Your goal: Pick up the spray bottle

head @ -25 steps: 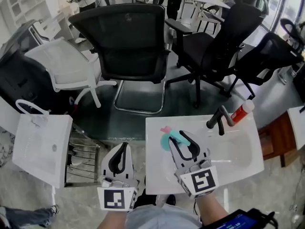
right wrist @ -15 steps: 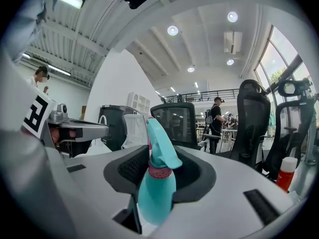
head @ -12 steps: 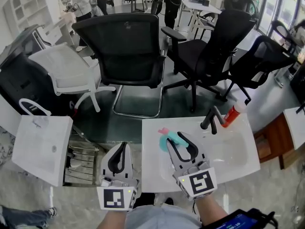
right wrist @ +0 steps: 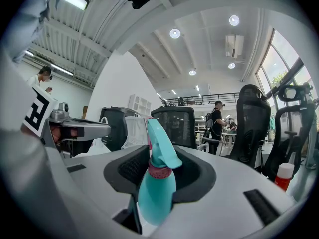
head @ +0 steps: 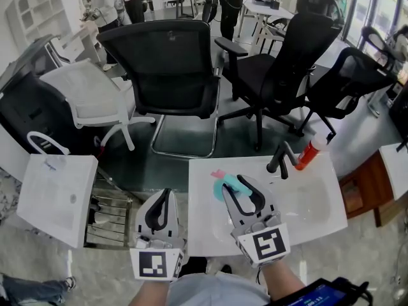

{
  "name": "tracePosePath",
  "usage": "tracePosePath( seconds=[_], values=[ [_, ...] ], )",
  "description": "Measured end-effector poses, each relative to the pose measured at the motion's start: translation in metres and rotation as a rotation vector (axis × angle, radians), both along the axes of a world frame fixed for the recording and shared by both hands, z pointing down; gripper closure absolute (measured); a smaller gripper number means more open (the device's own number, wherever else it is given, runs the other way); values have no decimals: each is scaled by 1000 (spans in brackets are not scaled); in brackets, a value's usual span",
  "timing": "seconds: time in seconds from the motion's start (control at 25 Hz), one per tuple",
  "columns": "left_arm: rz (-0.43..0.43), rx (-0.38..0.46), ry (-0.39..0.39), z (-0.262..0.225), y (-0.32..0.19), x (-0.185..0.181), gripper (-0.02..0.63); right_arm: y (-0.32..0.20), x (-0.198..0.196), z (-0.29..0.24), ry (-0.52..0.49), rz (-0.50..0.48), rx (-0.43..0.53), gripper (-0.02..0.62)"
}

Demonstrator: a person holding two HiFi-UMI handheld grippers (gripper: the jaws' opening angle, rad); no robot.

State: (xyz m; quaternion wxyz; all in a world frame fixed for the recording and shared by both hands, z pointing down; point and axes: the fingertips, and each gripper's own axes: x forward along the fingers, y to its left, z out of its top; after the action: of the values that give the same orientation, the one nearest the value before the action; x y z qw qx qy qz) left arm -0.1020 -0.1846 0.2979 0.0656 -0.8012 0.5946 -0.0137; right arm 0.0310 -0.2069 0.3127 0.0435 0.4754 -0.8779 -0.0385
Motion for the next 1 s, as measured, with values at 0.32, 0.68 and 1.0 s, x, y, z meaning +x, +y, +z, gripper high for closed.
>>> tracePosePath(
  seconds=[0.32, 0.68, 1.0],
  values=[
    [6, 3, 16, -2, 2, 6, 588, 0, 4, -6, -8, 6, 36, 446],
    [5, -2, -4, 2, 0, 8, 588, -1, 8, -1, -16, 11, 13, 446],
    [7, -12, 3, 3, -2, 9, 588, 0, 8, 4, -4, 6, -26, 446]
  ],
)
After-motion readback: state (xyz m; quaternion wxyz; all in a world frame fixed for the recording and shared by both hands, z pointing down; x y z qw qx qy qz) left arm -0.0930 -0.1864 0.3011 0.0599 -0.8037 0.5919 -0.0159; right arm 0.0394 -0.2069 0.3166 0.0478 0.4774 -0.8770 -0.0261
